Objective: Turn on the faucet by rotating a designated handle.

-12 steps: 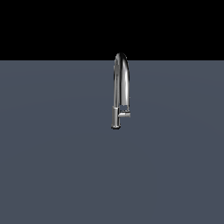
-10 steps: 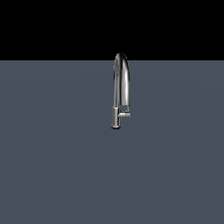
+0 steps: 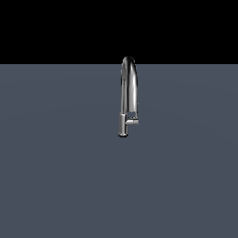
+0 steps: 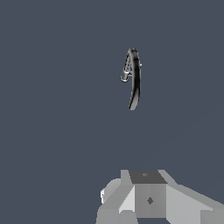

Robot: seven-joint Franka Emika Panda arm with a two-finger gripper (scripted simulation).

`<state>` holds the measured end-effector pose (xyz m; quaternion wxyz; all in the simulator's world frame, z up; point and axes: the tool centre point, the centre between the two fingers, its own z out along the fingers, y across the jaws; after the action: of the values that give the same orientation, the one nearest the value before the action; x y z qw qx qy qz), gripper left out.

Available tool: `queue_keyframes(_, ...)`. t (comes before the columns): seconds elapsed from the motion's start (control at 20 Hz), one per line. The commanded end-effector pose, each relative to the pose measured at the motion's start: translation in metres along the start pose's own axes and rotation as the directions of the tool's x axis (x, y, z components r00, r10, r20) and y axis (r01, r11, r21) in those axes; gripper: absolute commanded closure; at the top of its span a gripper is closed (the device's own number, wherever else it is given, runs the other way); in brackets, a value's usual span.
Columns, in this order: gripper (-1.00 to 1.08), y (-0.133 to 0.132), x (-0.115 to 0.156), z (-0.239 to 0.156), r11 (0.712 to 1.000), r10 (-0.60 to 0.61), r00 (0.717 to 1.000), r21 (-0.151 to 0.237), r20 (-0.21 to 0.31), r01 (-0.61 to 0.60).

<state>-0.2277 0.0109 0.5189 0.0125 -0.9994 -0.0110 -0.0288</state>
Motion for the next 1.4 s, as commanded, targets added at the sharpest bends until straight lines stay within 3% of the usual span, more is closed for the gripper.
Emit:
queue_keyframes(0.0,1.08,0.001,0.007,0.002,1.000,0.016,1.000,0.014,0.017,-0.016)
queue_keyframes(0.35,1.08,0.004,0.038,0.009,0.994,0.082,0.993,0.072,0.090,-0.088)
queue_keyframes(0.7,1.08,0.011,0.077,0.023,0.972,0.160,0.968,0.139,0.192,-0.188)
queue_keyframes(1.35,1.08,0.031,0.147,0.062,0.891,0.276,0.876,0.237,0.396,-0.388)
